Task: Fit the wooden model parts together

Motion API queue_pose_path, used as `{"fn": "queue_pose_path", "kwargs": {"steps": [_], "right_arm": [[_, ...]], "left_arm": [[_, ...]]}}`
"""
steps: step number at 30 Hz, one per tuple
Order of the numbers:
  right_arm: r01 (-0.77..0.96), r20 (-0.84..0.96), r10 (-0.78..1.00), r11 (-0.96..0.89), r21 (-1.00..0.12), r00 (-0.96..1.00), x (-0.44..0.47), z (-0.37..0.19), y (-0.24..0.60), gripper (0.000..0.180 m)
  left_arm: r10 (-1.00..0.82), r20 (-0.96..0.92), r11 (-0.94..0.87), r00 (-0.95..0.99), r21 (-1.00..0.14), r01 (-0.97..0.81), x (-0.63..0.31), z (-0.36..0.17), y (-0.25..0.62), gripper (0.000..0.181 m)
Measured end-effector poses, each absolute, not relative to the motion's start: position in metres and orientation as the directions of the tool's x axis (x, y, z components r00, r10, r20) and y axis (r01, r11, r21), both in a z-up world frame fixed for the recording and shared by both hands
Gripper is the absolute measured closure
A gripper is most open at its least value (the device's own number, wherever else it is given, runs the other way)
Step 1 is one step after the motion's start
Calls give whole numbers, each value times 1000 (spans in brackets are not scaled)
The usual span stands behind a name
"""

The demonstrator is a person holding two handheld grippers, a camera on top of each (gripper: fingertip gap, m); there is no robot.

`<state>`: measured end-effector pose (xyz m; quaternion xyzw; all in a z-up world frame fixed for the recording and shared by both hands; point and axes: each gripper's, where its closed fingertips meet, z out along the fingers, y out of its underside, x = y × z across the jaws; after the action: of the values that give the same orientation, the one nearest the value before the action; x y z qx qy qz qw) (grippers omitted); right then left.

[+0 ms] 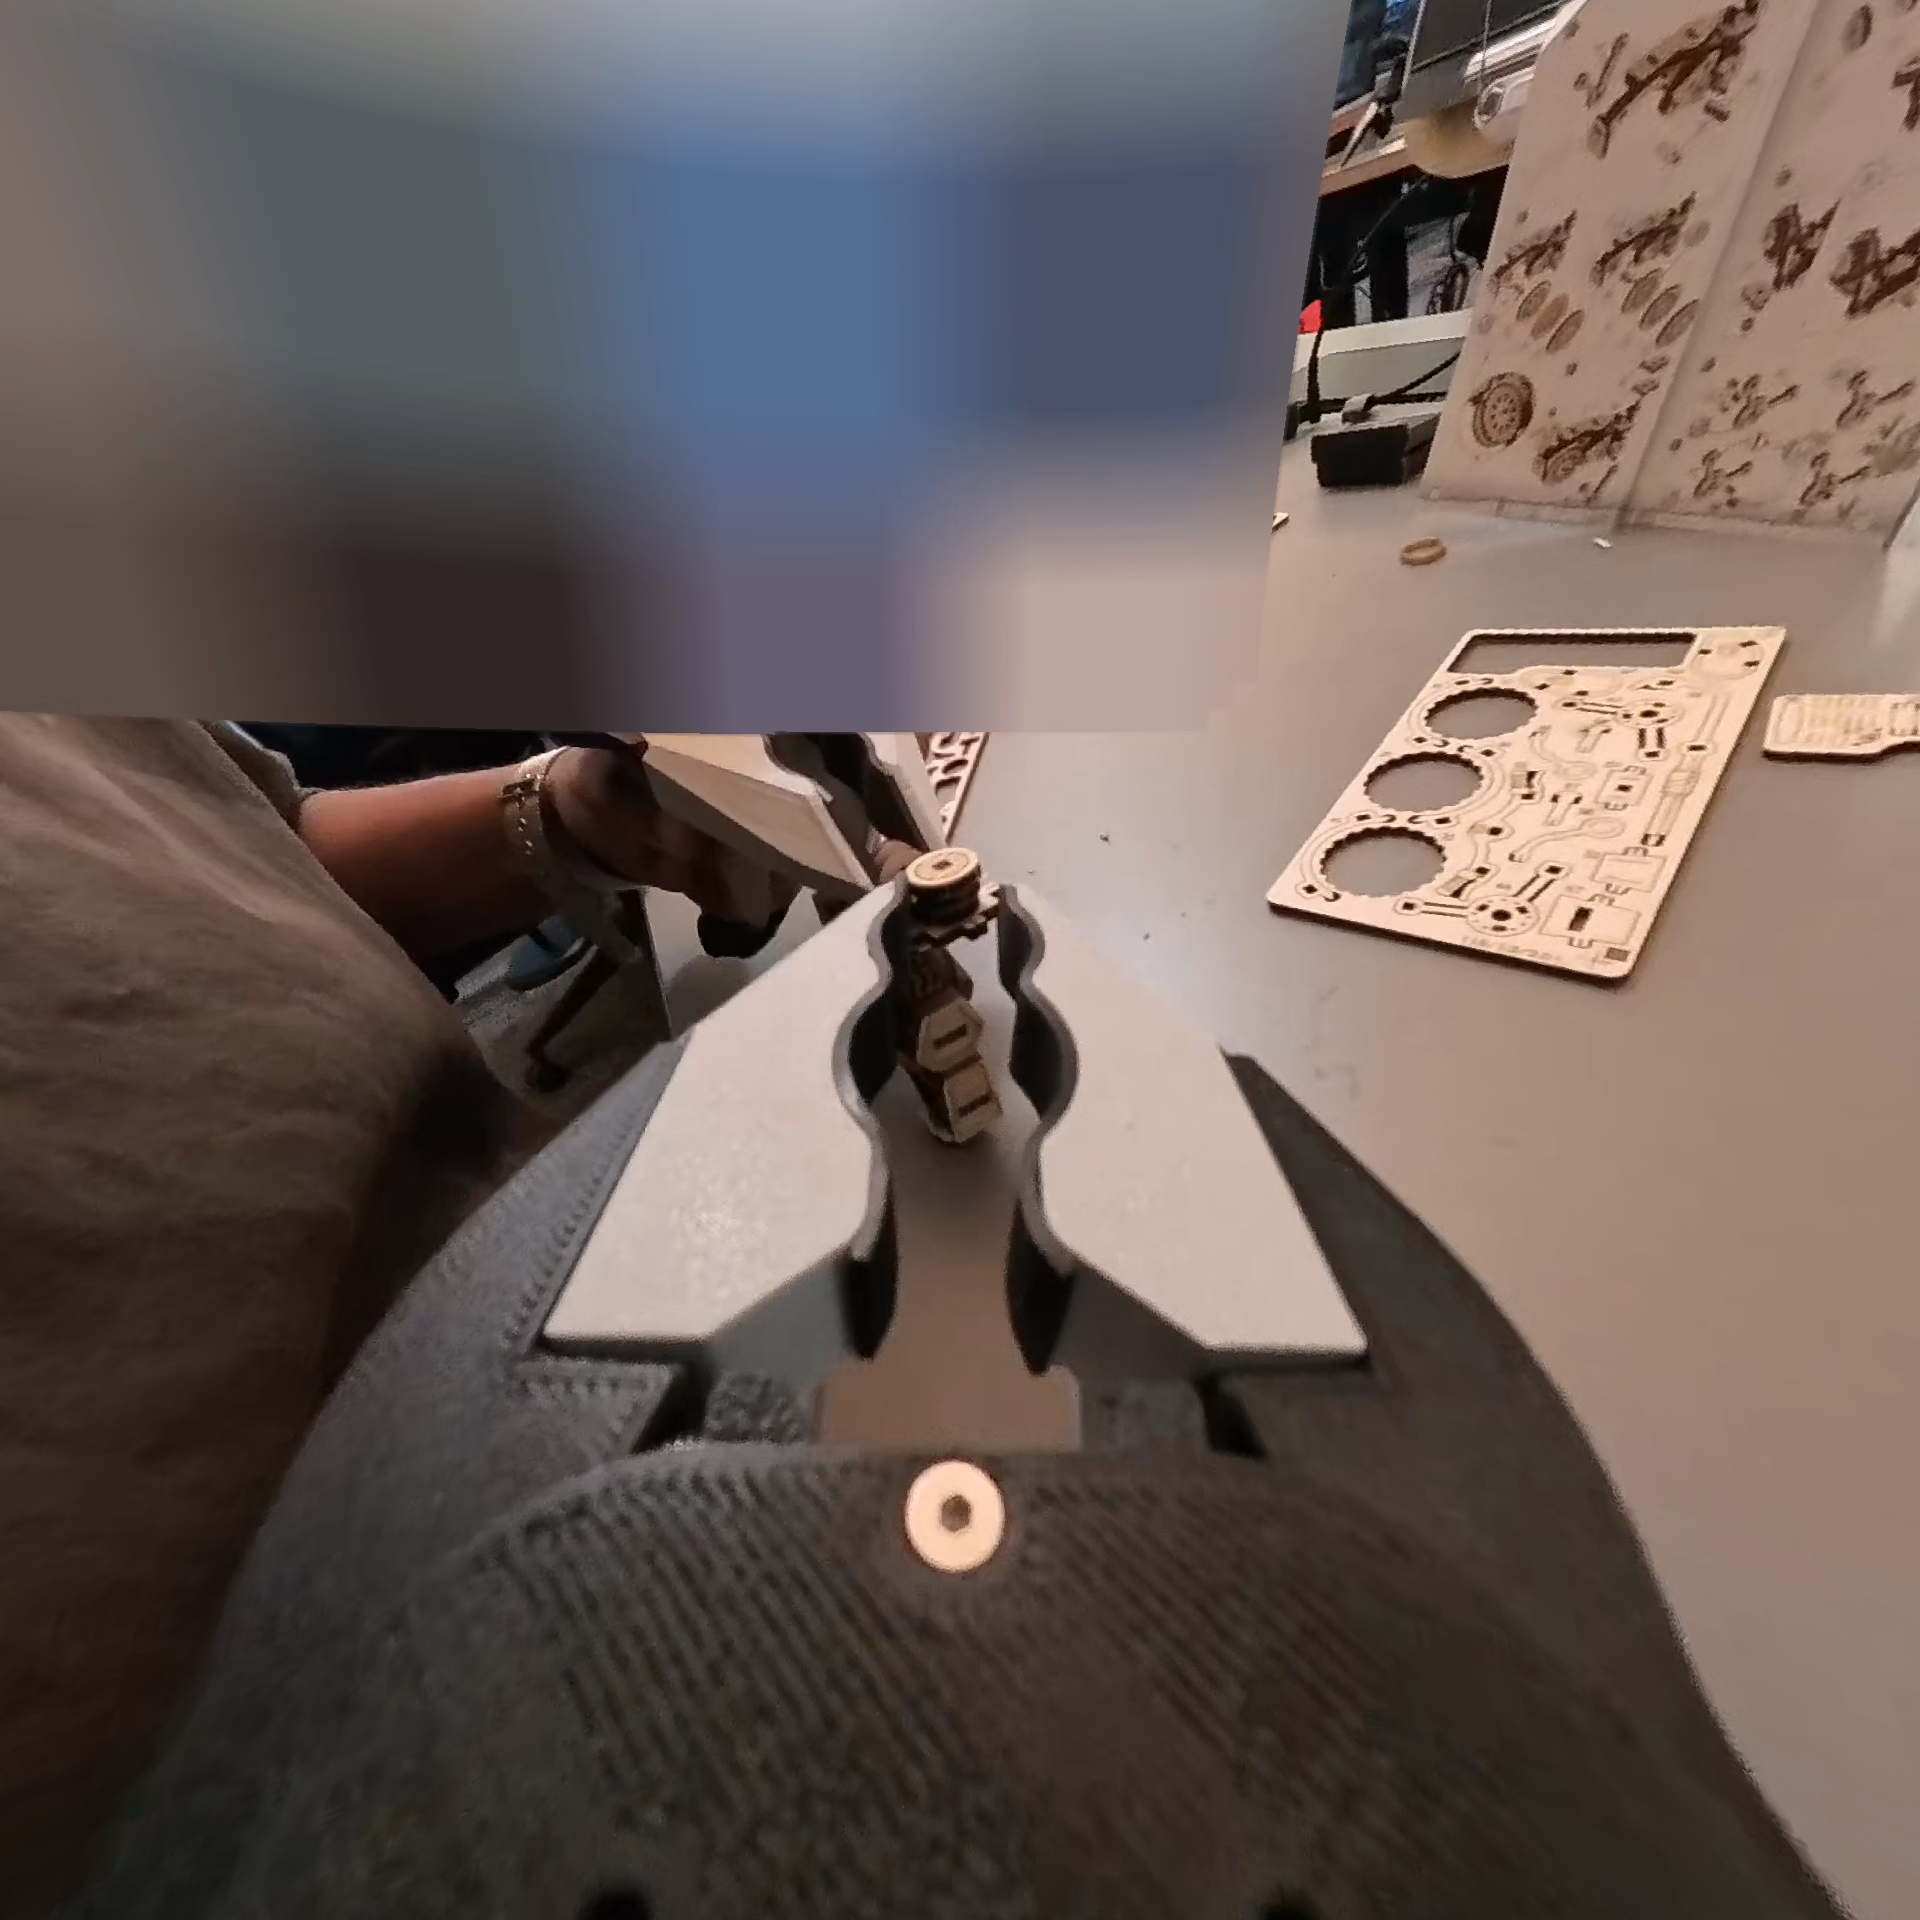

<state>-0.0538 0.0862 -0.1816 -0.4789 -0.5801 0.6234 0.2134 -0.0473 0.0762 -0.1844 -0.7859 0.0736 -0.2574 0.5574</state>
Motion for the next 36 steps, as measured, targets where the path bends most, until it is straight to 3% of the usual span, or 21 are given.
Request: {"fn": "queue_pose_path", "kwargs": {"steps": [13,28,36], "right_arm": [[287,-310,855,-200,-937,-416,-56,-183,86,166],[370,-410,794,-252,-894,-449,-51,-185,85,167],[368,-341,801,-163,-915,-493,-49,-184,84,167]], "left_arm": [[-380,314,-367,870,-914,170,-50,-184,77,171],[-372,247,-412,895,-908,80,-45,-185,76,171],[-370,241,-428,897,-902,66,-43,-185,76,171]]}}
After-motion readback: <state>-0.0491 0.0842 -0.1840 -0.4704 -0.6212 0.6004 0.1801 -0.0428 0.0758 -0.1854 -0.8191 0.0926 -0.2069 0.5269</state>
